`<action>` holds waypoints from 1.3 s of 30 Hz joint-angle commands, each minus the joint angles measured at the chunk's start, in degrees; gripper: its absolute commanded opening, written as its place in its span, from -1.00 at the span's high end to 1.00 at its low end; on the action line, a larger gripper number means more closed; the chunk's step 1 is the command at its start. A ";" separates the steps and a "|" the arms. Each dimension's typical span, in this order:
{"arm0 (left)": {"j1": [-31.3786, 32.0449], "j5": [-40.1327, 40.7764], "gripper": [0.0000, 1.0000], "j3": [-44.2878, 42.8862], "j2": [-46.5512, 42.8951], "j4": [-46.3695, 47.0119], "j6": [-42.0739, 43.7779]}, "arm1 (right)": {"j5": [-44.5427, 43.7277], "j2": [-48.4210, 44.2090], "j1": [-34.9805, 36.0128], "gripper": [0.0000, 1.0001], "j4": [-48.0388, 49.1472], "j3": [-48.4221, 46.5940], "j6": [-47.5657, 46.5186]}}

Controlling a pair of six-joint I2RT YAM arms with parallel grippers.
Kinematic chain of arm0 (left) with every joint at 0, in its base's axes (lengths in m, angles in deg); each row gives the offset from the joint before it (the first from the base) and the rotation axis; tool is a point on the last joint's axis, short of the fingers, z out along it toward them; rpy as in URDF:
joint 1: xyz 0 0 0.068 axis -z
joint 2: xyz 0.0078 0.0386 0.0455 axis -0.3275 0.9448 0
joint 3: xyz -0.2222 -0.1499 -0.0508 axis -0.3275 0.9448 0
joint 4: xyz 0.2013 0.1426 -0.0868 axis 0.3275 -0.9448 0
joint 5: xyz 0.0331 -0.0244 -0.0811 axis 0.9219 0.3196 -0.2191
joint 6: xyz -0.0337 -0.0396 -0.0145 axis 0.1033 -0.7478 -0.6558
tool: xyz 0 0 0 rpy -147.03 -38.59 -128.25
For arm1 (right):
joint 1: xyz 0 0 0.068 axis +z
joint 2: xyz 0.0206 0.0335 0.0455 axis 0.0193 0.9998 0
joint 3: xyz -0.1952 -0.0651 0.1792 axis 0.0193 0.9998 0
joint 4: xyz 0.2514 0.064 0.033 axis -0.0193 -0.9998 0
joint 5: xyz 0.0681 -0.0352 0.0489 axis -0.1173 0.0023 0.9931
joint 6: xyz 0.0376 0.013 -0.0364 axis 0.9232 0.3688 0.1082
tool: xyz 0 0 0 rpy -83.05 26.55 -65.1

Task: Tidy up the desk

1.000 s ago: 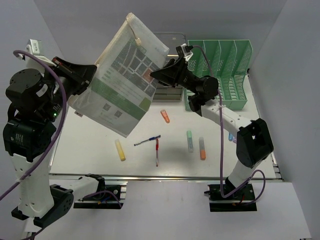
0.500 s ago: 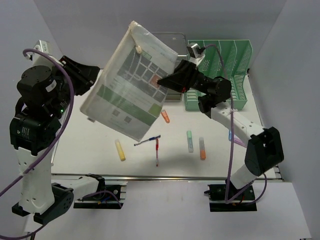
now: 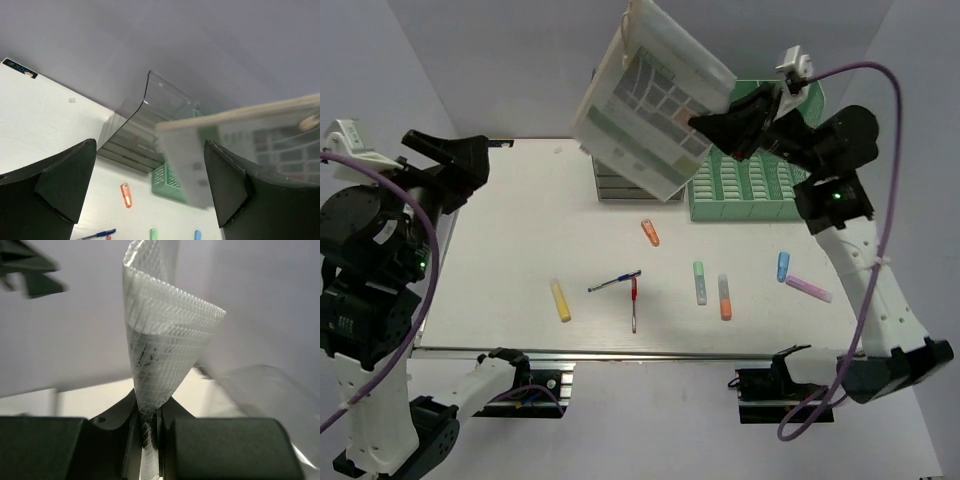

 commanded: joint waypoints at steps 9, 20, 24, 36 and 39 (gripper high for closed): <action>-0.07 -11.41 -0.96 12.91 1.12 6.60 9.86 | -46.30 -9.62 -6.05 1.00 -27.72 -4.94 -38.78; -0.07 -15.99 -0.96 27.75 -4.32 14.24 14.89 | -51.88 -5.14 -16.07 1.00 -25.61 -0.90 -39.07; -0.07 -17.93 -0.96 35.48 -6.70 16.18 16.03 | -46.08 -1.80 -18.00 1.00 -26.76 -2.13 -35.47; -0.60 -16.43 -0.96 46.92 -10.74 21.63 21.39 | -41.67 2.69 -21.96 1.00 -28.52 -5.91 -29.93; -0.60 -16.00 -0.96 48.86 -11.53 21.98 22.36 | -45.80 2.16 -22.40 1.00 -25.89 -4.59 -30.01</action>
